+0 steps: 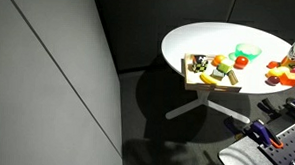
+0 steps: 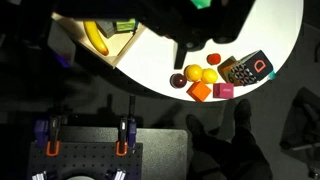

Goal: Put the toy plum in the bowl

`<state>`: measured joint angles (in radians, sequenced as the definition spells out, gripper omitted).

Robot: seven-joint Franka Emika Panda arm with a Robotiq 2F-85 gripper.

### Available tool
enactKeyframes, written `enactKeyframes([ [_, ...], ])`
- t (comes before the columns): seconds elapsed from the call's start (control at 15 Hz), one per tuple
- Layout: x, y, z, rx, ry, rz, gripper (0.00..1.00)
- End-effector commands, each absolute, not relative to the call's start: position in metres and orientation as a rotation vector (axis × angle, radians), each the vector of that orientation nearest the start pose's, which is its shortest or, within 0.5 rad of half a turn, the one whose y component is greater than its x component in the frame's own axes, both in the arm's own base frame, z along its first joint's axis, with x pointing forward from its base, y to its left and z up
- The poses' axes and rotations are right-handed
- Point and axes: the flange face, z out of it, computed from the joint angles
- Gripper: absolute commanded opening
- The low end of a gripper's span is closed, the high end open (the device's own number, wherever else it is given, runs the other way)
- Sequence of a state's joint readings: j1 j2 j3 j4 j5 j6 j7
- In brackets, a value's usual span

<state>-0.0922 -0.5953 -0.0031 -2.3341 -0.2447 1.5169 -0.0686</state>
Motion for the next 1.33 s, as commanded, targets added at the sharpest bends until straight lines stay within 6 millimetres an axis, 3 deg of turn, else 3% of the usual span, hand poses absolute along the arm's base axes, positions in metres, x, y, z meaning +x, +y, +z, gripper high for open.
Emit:
enactKeyframes([
  [0.0, 0.342, -0.06, 0.538, -3.341, 0.02, 0.405, 1.0],
  [0.2, 0.342, -0.06, 0.538, -3.341, 0.02, 0.404, 1.0],
  [0.47, 0.348, -0.059, 0.524, -3.337, 0.033, 0.446, 1.0],
  [0.8, 0.359, -0.066, 0.497, -3.319, 0.069, 0.497, 1.0],
  [1.27, 0.385, -0.084, 0.451, -3.298, 0.199, 0.394, 1.0],
])
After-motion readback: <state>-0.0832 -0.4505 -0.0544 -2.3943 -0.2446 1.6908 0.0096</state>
